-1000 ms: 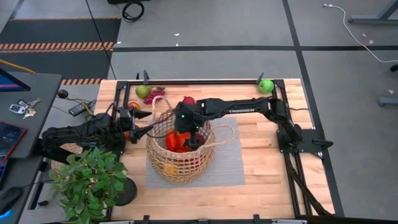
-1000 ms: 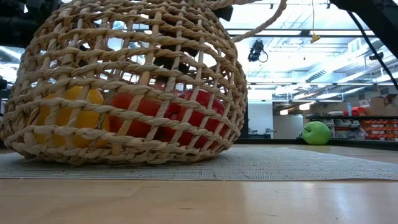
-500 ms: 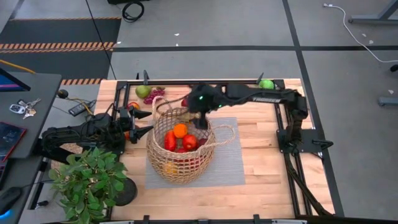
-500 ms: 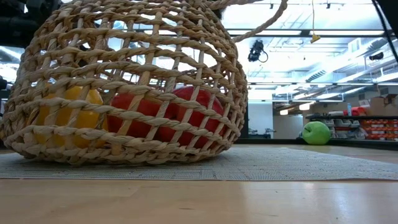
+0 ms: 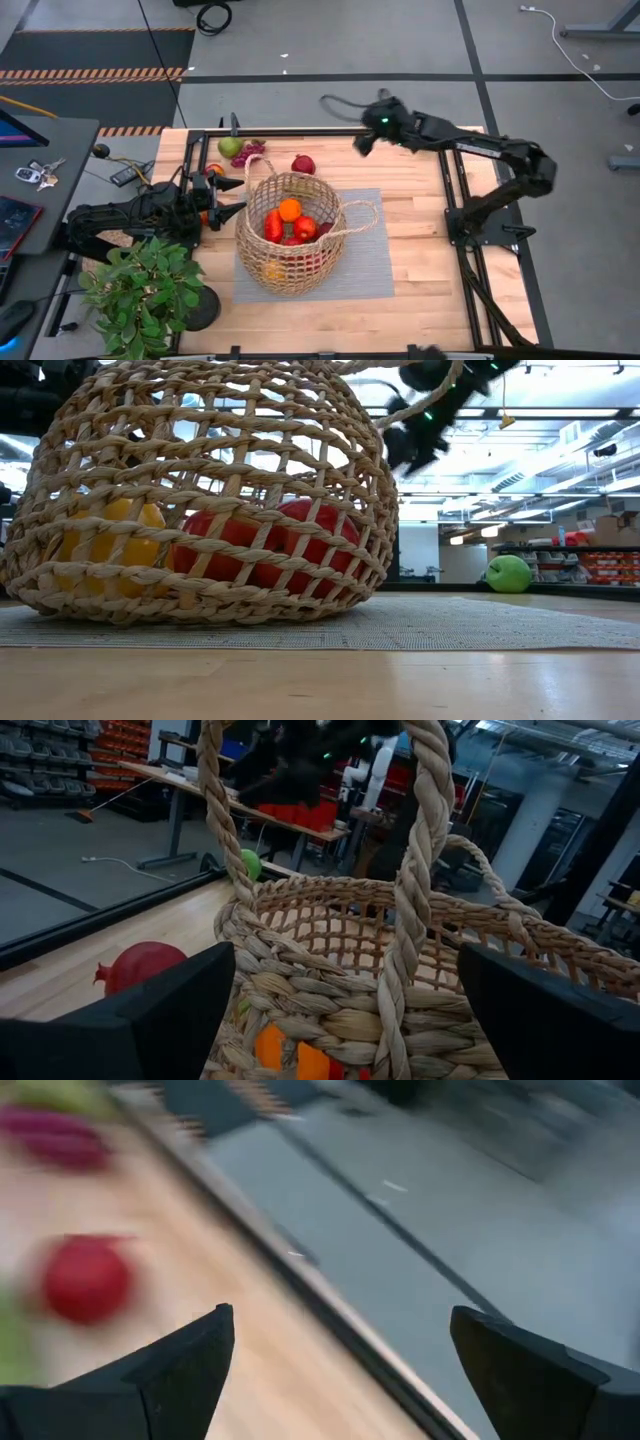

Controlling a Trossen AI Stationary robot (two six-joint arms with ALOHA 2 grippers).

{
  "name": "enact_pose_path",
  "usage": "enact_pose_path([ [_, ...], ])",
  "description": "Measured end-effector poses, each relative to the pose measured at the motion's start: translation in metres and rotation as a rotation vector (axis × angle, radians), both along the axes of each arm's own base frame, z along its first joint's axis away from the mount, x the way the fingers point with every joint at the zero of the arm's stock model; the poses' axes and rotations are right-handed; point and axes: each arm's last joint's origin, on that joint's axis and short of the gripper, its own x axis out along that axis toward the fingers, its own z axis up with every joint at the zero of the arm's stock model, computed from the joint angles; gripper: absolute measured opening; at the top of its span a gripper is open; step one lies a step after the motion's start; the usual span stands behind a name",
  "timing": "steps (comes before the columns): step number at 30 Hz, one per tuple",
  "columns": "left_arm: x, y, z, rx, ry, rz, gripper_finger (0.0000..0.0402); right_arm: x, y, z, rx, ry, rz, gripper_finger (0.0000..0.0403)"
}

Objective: Build produce basket
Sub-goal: Put the green apple into the brown woven basket

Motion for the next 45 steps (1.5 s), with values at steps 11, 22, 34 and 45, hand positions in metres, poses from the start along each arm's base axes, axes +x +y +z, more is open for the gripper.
enact_pose_path([
  [11, 0.0, 0.0, 0.0, 0.0, 0.0, 0.0, 0.0389, -0.079, -0.042, -0.055, 0.175, 0.021, -0.459, 0.0375],
  [22, 0.0, 0.0, 0.0, 0.0, 0.0, 0.0, 0.0389, -0.101, -0.075, -0.091, 0.328, 0.255, -0.625, 0.0375],
  [34, 0.0, 0.0, 0.0, 0.0, 0.0, 0.0, 0.0389, -0.098, -0.094, -0.122, 0.35, 0.486, -0.628, 0.0374],
  [45, 0.0, 0.0, 0.0, 0.0, 0.0, 0.0, 0.0389, -0.091, -0.106, -0.135, 0.38, 0.612, -0.708, 0.0374],
])
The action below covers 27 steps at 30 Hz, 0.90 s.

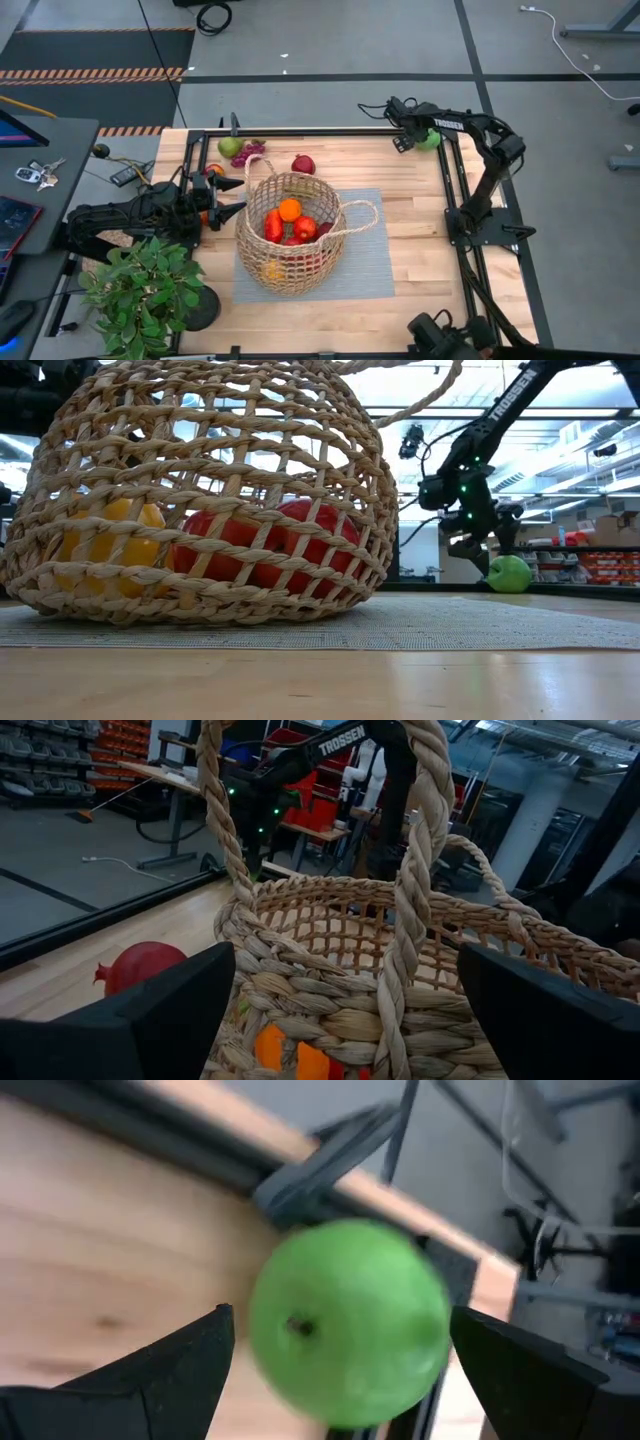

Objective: Build produce basket
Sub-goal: Put the green apple into the brown woven basket

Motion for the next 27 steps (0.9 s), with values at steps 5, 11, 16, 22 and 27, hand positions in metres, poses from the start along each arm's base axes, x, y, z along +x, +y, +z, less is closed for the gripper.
enact_pose_path([
  [5, 0.0, 0.0, 0.0, 0.0, 0.0, 0.0, 0.0389, 0.011, 0.006, 0.002, 0.096, -0.051, 0.005, 0.0374],
  [11, 0.0, 0.0, 0.0, 0.0, 0.0, 0.0, 0.0389, 0.044, 0.045, 0.017, 0.173, -0.198, 0.094, 0.0374],
  [16, 0.0, 0.0, 0.0, 0.0, 0.0, 0.0, 0.0389, 0.066, 0.077, 0.044, 0.188, -0.304, 0.178, 0.0374],
  [22, 0.0, 0.0, 0.0, 0.0, 0.0, 0.0, 0.0389, 0.064, 0.084, 0.069, -0.028, -0.204, 0.246, 0.0374],
  [27, 0.0, 0.0, 0.0, 0.0, 0.0, 0.0, 0.0389, 0.039, 0.053, 0.066, -0.073, -0.201, 0.127, 0.0374],
])
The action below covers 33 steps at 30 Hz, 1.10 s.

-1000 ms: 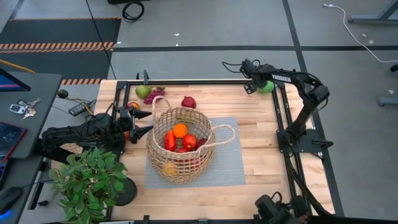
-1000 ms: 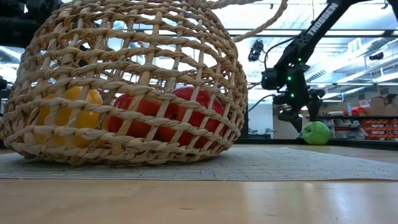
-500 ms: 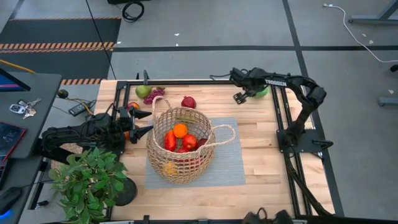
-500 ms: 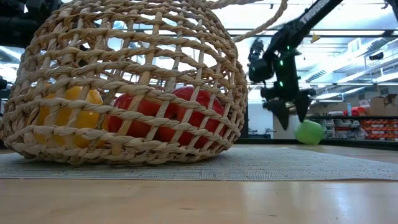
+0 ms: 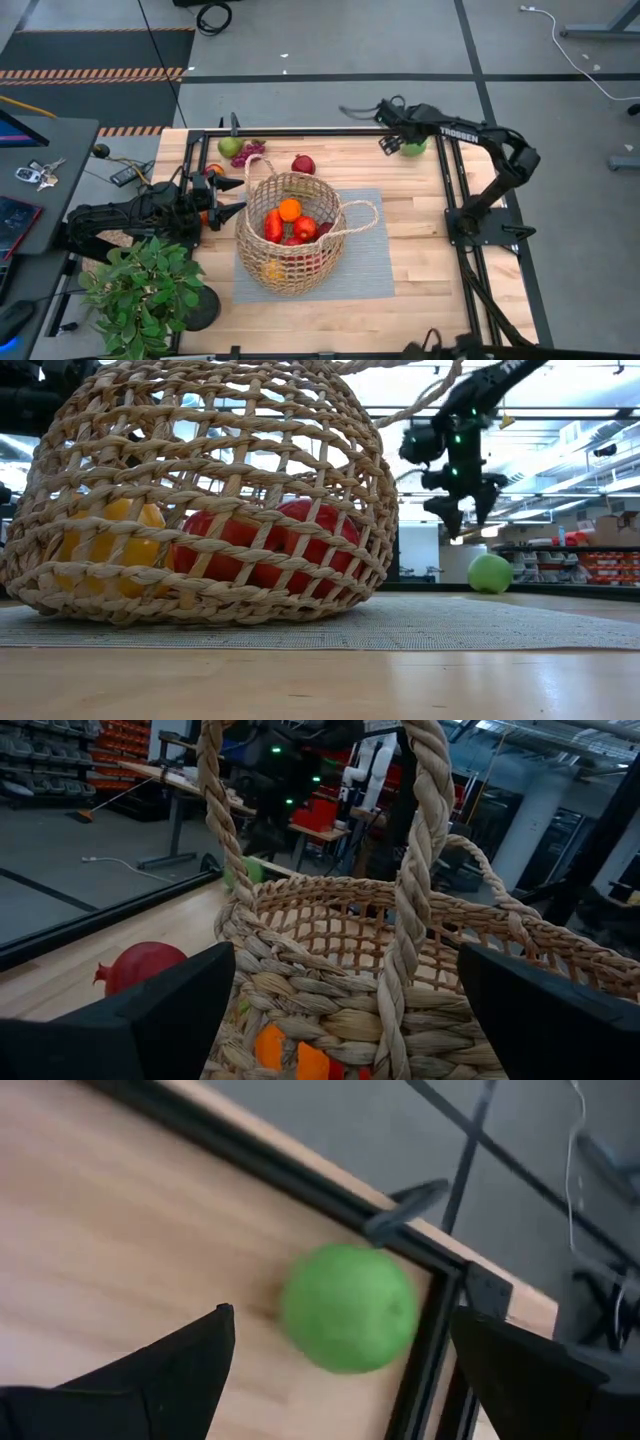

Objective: Build produce basket
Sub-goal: Put the green apple into the brown woven basket

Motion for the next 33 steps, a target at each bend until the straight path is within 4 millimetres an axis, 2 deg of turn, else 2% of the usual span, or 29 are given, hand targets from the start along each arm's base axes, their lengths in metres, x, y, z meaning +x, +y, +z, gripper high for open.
enact_pose_path([
  [5, 0.0, 0.0, 0.0, 0.0, 0.0, 0.0, 0.0389, -0.029, -0.034, -0.015, 0.014, -0.089, -0.119, 0.0374],
  [9, 0.0, 0.0, 0.0, 0.0, 0.0, 0.0, 0.0389, -0.045, -0.044, -0.028, 0.086, -0.164, -0.166, 0.0374],
  [18, 0.0, 0.0, 0.0, 0.0, 0.0, 0.0, 0.0389, -0.042, -0.049, -0.051, 0.111, -0.262, -0.156, 0.0374],
  [26, 0.0, 0.0, 0.0, 0.0, 0.0, 0.0, 0.0389, -0.039, -0.047, -0.053, 0.108, -0.244, -0.112, 0.0376],
  [33, 0.0, 0.0, 0.0, 0.0, 0.0, 0.0, 0.0389, -0.036, -0.045, -0.055, 0.177, -0.285, -0.05, 0.0398],
])
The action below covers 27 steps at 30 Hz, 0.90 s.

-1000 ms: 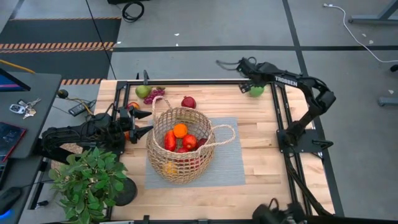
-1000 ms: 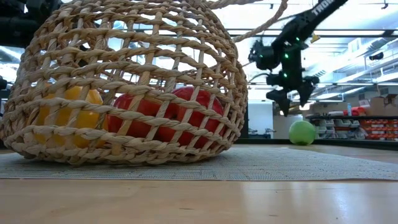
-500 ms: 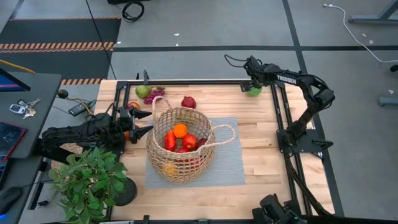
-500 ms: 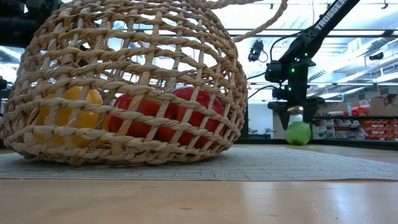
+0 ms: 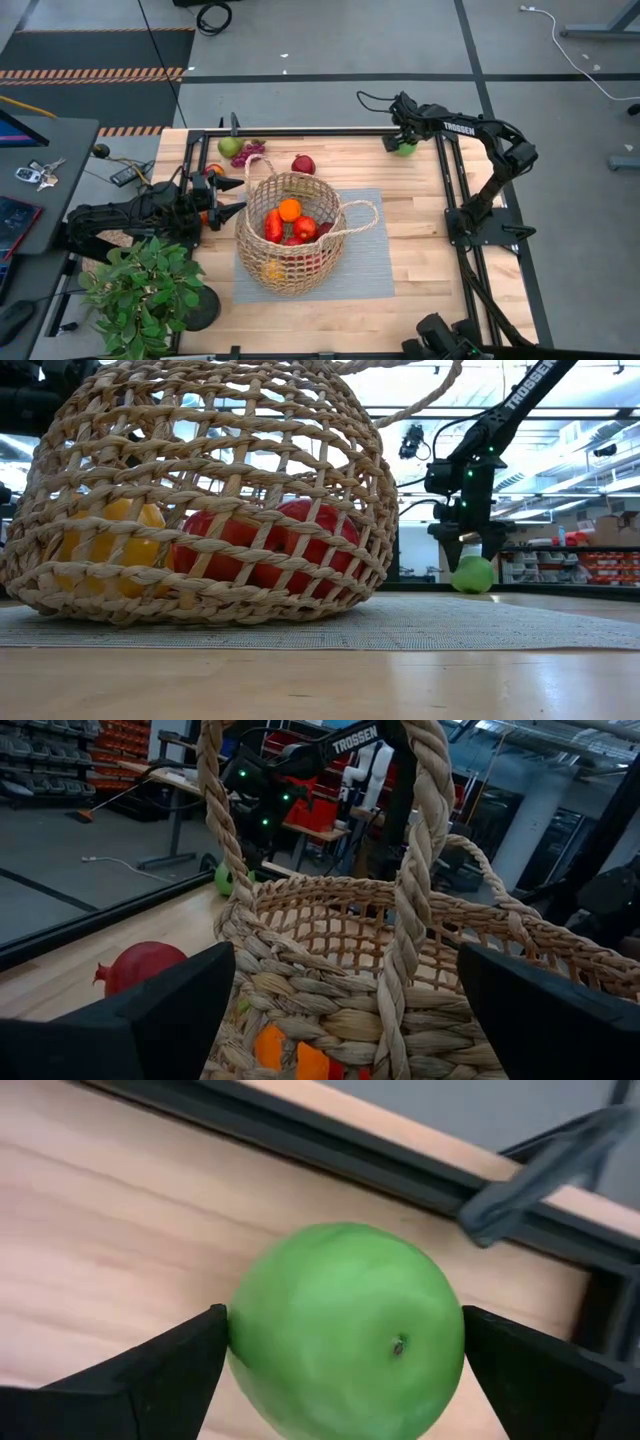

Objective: Build produce basket
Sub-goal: Put the green apple into the brown woven basket

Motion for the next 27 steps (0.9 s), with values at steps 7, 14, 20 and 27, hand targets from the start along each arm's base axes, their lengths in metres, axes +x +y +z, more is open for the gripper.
enact_pose_path([
  [7, 0.0, 0.0, 0.0, 0.0, 0.0, 0.0, 0.0389, 0.001, 0.0, 0.0, 0.004, -0.027, -0.015, 0.0398],
  [14, 0.0, 0.0, 0.0, 0.0, 0.0, 0.0, 0.0389, 0.004, -0.002, 0.001, 0.005, -0.09, 0.016, 0.0373],
  [20, 0.0, 0.0, 0.0, 0.0, 0.0, 0.0, 0.0389, 0.009, 0.003, 0.003, 0.08, -0.18, 0.078, 0.0341],
  [27, 0.0, 0.0, 0.0, 0.0, 0.0, 0.0, 0.0389, 0.018, 0.021, 0.019, 0.098, -0.242, 0.154, 0.0337],
])
